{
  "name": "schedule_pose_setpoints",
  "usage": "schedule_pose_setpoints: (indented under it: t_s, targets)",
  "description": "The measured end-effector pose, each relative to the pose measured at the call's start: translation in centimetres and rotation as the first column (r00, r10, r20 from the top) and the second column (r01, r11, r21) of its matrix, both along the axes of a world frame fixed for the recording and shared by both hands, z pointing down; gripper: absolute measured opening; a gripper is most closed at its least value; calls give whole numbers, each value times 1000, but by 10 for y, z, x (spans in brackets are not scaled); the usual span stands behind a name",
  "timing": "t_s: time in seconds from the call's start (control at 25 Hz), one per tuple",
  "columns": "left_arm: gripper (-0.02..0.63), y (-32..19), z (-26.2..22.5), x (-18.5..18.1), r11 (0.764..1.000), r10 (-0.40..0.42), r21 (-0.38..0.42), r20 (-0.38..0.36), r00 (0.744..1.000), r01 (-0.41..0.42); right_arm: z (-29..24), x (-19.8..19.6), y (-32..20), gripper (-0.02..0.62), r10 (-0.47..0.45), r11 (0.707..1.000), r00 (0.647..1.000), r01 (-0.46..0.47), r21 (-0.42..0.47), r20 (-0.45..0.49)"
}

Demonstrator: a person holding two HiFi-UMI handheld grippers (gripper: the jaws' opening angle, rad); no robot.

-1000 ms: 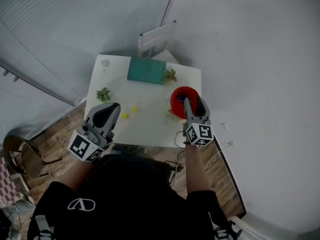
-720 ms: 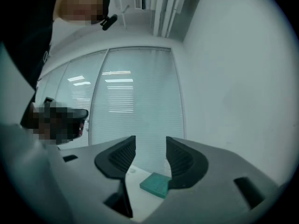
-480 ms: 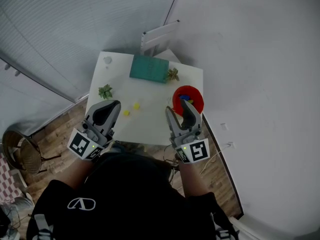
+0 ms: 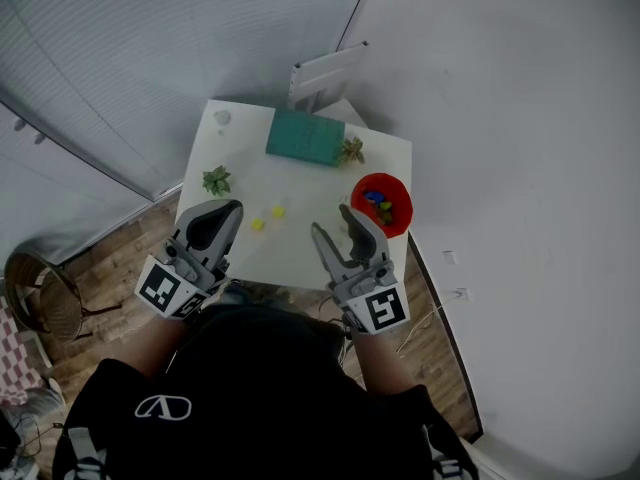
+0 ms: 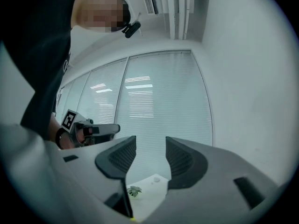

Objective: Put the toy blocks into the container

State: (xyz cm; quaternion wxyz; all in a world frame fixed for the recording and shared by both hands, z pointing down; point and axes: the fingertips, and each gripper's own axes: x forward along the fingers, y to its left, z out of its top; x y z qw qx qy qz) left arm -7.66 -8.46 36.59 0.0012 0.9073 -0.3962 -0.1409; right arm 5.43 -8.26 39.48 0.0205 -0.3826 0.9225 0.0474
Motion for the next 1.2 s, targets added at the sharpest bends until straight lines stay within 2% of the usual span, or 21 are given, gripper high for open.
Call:
schedule_pose_setpoints:
  t_s: [0.2,0.4,0.56,0.72,0.88,1.0,1.2]
  targets:
    - [5,0,2,-4,1000,-10,-4,1,1000,10,22,-2,-21,206,-6,1000,999,5,-30,-38]
    - [5,2,6,-10,999,-28,-17,7,1000,28,74,-12,-51,212,-31,990,997,21,-142,-71]
    - [5,5,7,-19,998,-57,-20,10,998,57,128,-26,-72,213,-64,970,993,39,-241,-97]
    - [5,8,1,-31,996,-88,-7,0,996,88,194,-46,-85,222,-128,933,975,57,-354,-180]
    - [5,12,-5,-35,994,-106,2,-6,994,106,275,-53,-85,229,-206,884,933,49,-465,-295]
    - [5,14,-9,-38,993,-117,5,-3,993,117,316,-59,-82,225,-270,847,891,40,-530,-365]
    - [5,23,8,-45,992,-122,-37,22,992,123,377,-61,-79,224,-368,787,801,-3,-617,-473]
